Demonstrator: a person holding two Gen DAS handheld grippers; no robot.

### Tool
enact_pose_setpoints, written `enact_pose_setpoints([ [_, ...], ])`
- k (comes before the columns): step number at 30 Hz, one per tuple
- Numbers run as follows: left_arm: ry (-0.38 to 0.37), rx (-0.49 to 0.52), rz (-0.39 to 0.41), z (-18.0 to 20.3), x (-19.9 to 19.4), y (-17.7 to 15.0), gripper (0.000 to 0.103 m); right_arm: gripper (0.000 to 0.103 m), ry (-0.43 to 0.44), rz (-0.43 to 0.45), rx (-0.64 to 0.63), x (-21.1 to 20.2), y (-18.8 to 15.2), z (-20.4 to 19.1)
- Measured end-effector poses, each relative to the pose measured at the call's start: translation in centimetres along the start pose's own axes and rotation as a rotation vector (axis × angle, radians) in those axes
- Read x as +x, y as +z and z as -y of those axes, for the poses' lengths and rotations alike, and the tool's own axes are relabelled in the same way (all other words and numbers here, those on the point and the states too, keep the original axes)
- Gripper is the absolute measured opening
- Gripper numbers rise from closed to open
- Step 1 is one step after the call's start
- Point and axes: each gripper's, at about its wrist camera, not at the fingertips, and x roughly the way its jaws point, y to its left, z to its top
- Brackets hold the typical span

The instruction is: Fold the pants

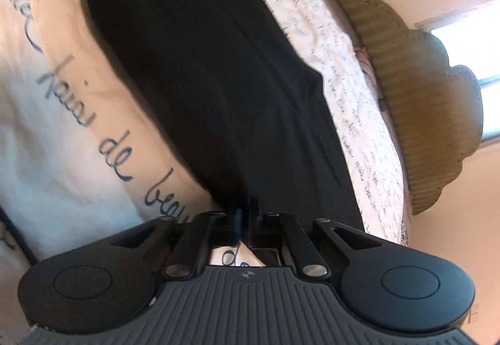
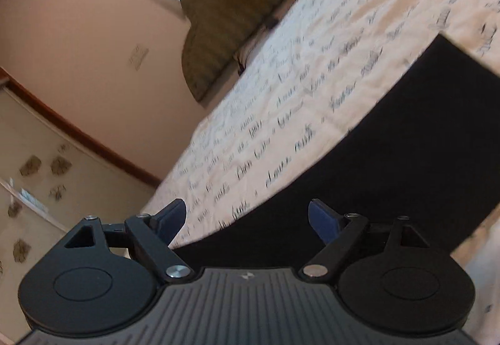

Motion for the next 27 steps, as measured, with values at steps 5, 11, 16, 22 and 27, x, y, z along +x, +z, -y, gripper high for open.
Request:
enact_pose_setpoints([
  [5, 0.007, 0.026, -0.015, -1.5, 0.4, 0.7, 0.007, 0.083, -0.010, -0.027, 0.077, 1.8, -1.3, 3.6],
  [11, -0.116, 0.015, -0.056, -3.1, -0.3, 1.8, 0.023, 0.084, -0.048, -0.063, 0.035, 1.6, -1.2, 2.5],
  [16, -0.105, -0.055, 0.044, -6.6, -4.1, 4.2, 0.031, 0.086, -0.008, -0.121, 0.102, 2.8, -0.2, -0.2],
  [22, -0.076, -0.173, 0.243, -10.4, -8.7, 7.8, 0.048, 0.086, 0.238, -0.399, 0.018, 12.5, -1.7, -9.3],
  [27, -0.072, -0.229, 0.256, -12.8, -10.1, 9.1, 0.050, 0.086, 0.291, -0.609, 0.036, 22.5, -2.6, -13.5],
])
